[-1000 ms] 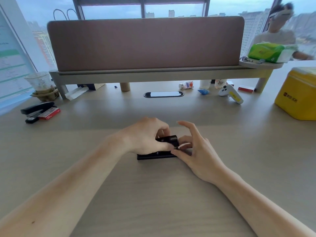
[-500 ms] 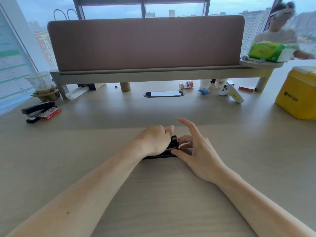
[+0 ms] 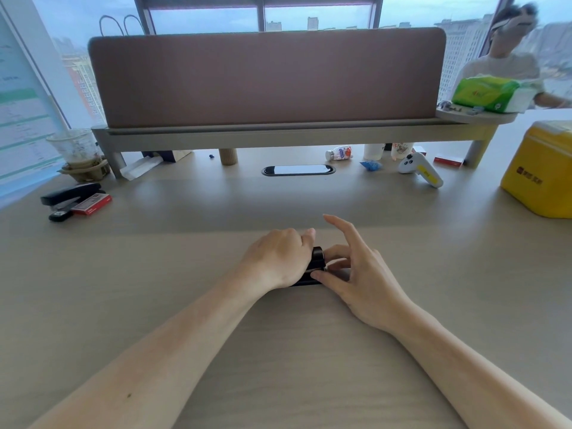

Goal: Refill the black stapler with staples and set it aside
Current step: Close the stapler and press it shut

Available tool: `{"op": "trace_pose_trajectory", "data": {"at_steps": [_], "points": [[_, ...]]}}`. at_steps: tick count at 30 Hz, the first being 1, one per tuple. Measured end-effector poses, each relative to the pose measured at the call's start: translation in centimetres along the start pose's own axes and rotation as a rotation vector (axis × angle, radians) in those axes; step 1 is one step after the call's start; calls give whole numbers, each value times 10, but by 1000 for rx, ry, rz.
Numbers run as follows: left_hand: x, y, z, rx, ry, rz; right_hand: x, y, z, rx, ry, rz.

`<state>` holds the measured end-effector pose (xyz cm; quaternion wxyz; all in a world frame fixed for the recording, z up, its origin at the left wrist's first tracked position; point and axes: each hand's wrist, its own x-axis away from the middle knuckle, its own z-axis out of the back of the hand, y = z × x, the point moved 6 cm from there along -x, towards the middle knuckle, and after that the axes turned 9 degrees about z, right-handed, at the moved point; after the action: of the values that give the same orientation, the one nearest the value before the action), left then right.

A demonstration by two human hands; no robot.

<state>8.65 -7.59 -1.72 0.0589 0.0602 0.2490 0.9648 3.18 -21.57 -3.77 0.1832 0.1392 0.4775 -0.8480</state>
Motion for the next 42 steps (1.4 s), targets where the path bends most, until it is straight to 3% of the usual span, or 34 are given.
{"op": "trace_pose_trajectory", "data": {"at_steps": [15,22,26,29,42], "points": [[7,5,2,-46,52,-43,0,2,0,-13,14,14],[22,-1,32,219,82,-277,2,-4,3,141,-20,40],[41,-31,43,53,20,-404,4,-9,8,278,-121,63],[43,-56,40,-27,7,-381,-3,-14,19,399,-215,105],[35,-89,47,39,142,-298,-28,9,-9,585,-435,73]]}}
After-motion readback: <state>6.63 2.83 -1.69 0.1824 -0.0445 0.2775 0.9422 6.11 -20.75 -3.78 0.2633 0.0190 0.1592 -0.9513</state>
